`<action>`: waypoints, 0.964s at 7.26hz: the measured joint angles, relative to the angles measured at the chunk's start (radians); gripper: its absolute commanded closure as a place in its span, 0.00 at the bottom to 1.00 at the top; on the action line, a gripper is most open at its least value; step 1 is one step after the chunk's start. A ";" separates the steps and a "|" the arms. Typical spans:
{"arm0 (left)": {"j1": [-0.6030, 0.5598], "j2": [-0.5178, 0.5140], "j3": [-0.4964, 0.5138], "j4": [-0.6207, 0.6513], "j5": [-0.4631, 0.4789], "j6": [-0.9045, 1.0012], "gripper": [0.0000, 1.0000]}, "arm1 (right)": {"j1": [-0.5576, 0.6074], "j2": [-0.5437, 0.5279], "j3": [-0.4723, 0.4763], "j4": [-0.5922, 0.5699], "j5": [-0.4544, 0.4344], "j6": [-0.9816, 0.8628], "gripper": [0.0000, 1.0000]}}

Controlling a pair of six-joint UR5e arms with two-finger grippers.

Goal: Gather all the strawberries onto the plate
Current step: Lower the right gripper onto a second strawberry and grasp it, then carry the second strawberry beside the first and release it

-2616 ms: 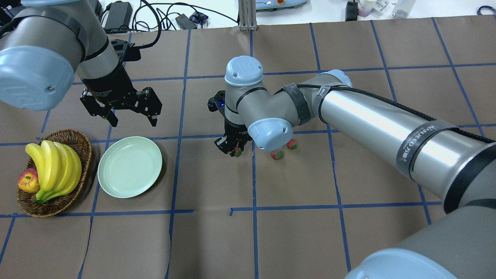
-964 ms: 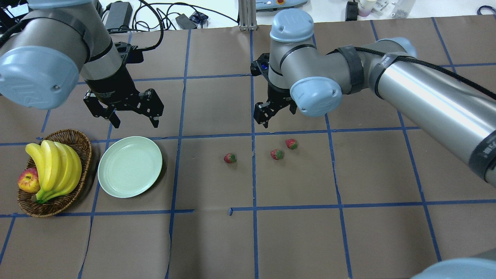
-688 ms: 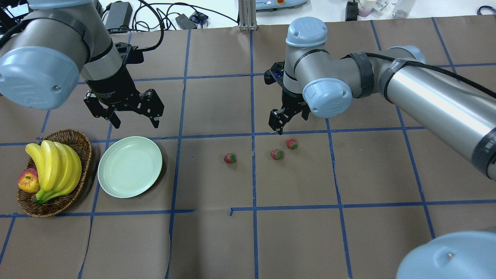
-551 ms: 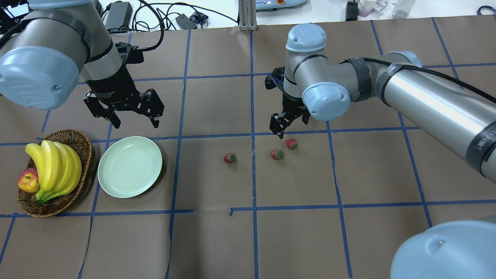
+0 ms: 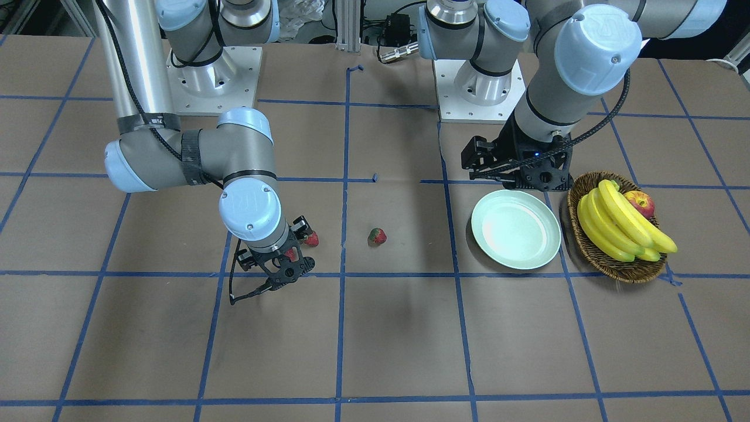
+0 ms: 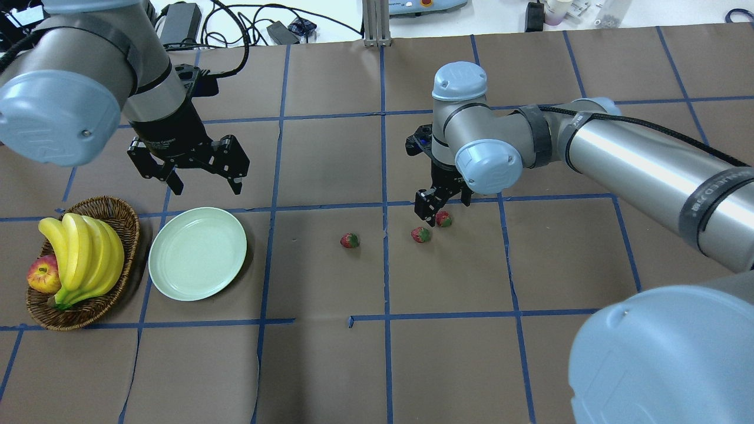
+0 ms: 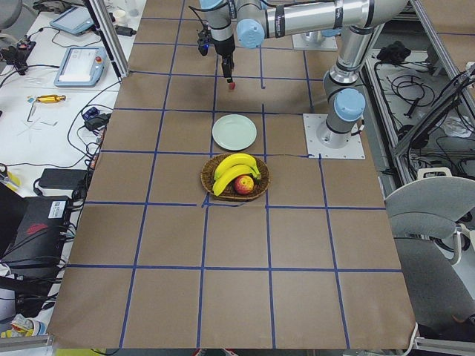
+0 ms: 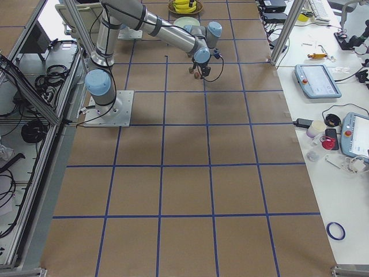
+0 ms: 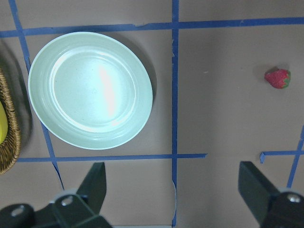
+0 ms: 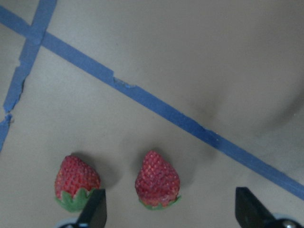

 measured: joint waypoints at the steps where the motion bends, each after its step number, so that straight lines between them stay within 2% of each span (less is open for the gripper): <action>1: 0.000 0.000 0.000 0.000 0.000 0.000 0.00 | -0.001 0.009 0.000 -0.002 0.001 0.000 0.30; 2: 0.000 0.000 0.000 0.000 -0.001 0.000 0.00 | -0.002 0.016 0.000 -0.004 0.001 0.001 0.65; 3: 0.000 0.000 0.000 0.000 -0.001 0.000 0.00 | -0.002 0.020 0.000 -0.008 0.002 0.002 0.89; 4: 0.000 0.000 0.000 0.000 -0.001 0.000 0.00 | -0.002 0.021 -0.003 -0.010 0.002 0.003 1.00; 7: 0.000 0.000 0.000 0.000 0.000 0.000 0.00 | -0.002 0.004 -0.024 -0.010 0.001 0.013 1.00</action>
